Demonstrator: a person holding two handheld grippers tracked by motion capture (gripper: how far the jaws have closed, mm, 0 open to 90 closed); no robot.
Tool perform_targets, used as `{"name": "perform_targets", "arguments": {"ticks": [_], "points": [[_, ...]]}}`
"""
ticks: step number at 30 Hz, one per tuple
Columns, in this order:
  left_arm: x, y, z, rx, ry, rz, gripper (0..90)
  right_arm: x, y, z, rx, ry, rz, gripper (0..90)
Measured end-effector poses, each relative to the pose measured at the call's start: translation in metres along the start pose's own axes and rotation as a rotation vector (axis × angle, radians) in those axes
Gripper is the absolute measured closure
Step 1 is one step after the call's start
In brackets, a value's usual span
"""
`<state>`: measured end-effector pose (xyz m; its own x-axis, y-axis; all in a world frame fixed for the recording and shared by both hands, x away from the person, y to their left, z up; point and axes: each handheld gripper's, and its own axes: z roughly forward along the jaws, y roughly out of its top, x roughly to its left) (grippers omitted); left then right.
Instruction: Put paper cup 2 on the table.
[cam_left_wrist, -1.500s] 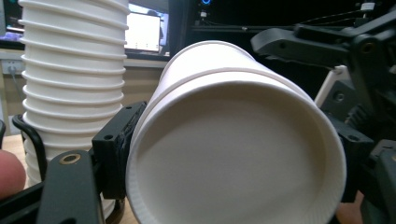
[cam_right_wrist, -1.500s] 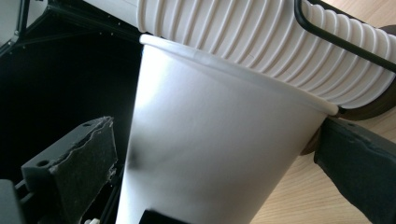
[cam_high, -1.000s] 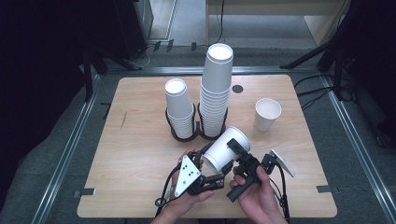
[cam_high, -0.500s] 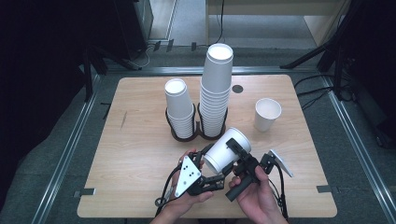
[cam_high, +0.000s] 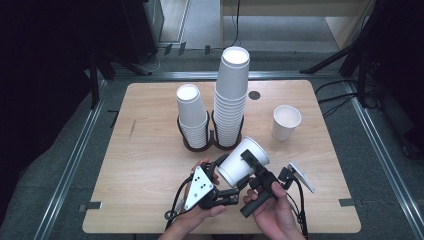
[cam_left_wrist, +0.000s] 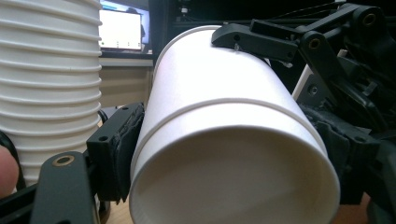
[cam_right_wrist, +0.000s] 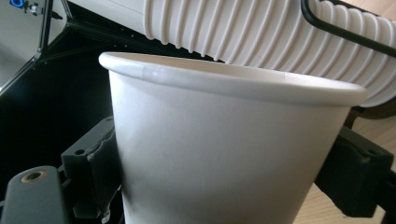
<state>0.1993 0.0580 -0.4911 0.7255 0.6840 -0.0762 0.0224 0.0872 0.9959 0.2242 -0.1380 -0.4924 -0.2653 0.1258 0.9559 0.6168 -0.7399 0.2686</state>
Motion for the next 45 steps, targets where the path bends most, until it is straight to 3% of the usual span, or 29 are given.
{"name": "perform_targets", "arguments": {"ticks": [3, 7, 10, 14, 26, 31, 33, 38, 42, 45], "points": [[-0.001, 0.001, 0.000, 0.029, 0.006, 0.011, 18.9, 0.001, -0.001, -0.001, -0.007, -0.005, -0.025, 13.0], [0.003, 0.005, -0.001, 0.079, -0.010, -0.037, 13.2, 0.002, -0.004, -0.001, -0.009, -0.008, -0.054, 13.2], [0.006, 0.008, -0.002, 0.111, -0.012, -0.051, 8.5, 0.003, -0.004, -0.001, -0.031, -0.011, -0.073, 13.1], [0.006, 0.010, -0.002, 0.130, -0.025, -0.064, 1.3, 0.004, 0.000, -0.004, -0.072, -0.001, -0.097, 13.1], [0.008, 0.011, -0.003, 0.151, -0.019, -0.057, 1.3, 0.001, 0.009, -0.007, -0.166, -0.043, -0.244, 13.1], [0.011, 0.010, -0.004, 0.163, -0.013, -0.062, 1.3, -0.002, 0.015, -0.008, -0.210, -0.079, -0.341, 13.1], [0.013, 0.010, -0.004, 0.166, -0.010, -0.068, 1.3, -0.002, 0.017, -0.009, -0.221, -0.091, -0.358, 13.1], [0.021, 0.009, -0.006, 0.178, 0.007, -0.078, 1.3, -0.001, 0.021, -0.011, -0.261, -0.108, -0.514, 13.1], [0.026, 0.007, -0.008, 0.189, 0.022, -0.083, 1.3, -0.002, 0.024, -0.012, -0.278, -0.132, -0.582, 13.1], [0.030, 0.006, -0.009, 0.195, 0.034, -0.090, 1.3, -0.006, 0.026, -0.011, -0.284, -0.160, -0.689, 13.0]]}}
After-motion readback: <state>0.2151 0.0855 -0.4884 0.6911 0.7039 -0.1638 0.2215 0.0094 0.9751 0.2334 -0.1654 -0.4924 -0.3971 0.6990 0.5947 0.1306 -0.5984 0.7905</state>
